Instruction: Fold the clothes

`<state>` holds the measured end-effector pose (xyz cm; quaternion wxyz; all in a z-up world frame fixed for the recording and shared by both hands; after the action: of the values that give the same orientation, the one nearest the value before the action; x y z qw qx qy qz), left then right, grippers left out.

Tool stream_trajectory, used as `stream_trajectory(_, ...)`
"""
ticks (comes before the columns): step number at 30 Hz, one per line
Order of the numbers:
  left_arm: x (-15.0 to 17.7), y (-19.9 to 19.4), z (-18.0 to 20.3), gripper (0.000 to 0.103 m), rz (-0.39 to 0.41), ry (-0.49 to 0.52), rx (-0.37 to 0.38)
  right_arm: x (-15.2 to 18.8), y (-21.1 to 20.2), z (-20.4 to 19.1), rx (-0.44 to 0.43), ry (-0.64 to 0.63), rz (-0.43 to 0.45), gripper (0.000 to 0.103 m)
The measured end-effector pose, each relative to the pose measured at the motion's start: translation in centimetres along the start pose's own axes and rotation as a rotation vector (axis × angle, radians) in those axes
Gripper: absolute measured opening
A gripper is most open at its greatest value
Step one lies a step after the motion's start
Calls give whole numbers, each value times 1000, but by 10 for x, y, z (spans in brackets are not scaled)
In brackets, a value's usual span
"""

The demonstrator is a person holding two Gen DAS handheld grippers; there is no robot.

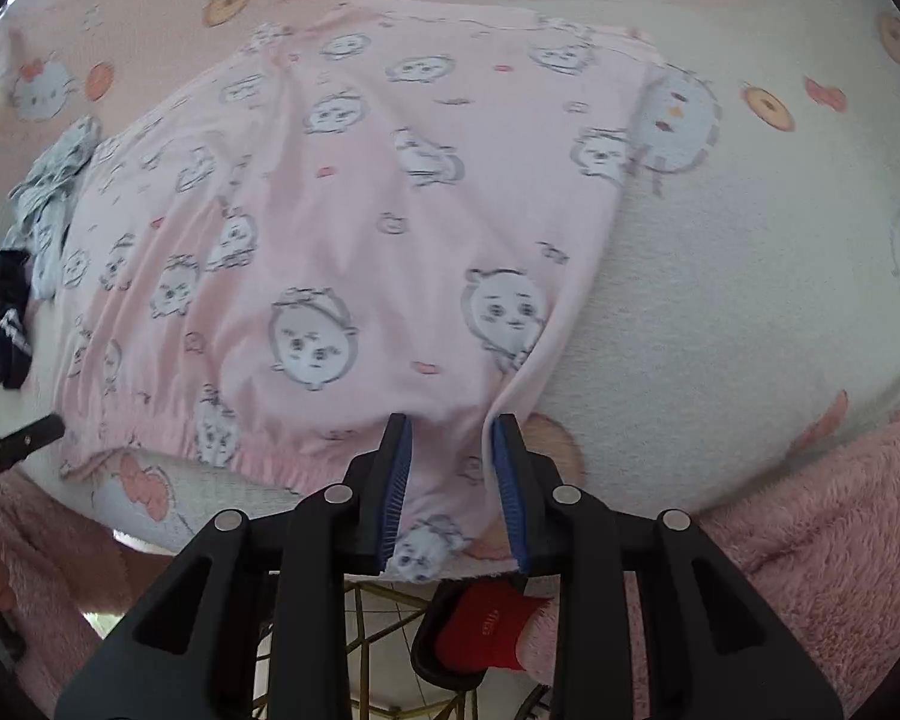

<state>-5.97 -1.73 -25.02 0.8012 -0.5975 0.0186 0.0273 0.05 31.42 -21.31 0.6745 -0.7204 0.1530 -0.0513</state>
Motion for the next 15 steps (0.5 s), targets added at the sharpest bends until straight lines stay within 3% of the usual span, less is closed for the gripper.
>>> stream_trajectory(4, -23, -12, -8, 33, 29, -38, 74, -5, -10, -9, -22, -38, 29, 28)
stream_trajectory(8, -54, -20, -25, 33, 46, -99, 71, -19, -35, -11, -45, 18, 100, 28)
stream_trajectory(12, -89, -20, -31, 33, 68, -69, 121, -45, -66, 9, -52, 18, 182, 30)
stream_trajectory(15, -119, -18, -34, 33, 108, -52, 105, -71, -50, 20, -51, 14, 148, 31)
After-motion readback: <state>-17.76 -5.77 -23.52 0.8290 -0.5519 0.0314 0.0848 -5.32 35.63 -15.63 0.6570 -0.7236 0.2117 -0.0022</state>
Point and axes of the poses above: each gripper's, at about its wrist camera, not at the fingertips, and y roughly the way its jaws point, z to its right, x to its underside, the point moved 3 cm from there along y, roughly the way its jaws point, and after that the axes turned 8 degrees about -z, right-handed, at the moved point
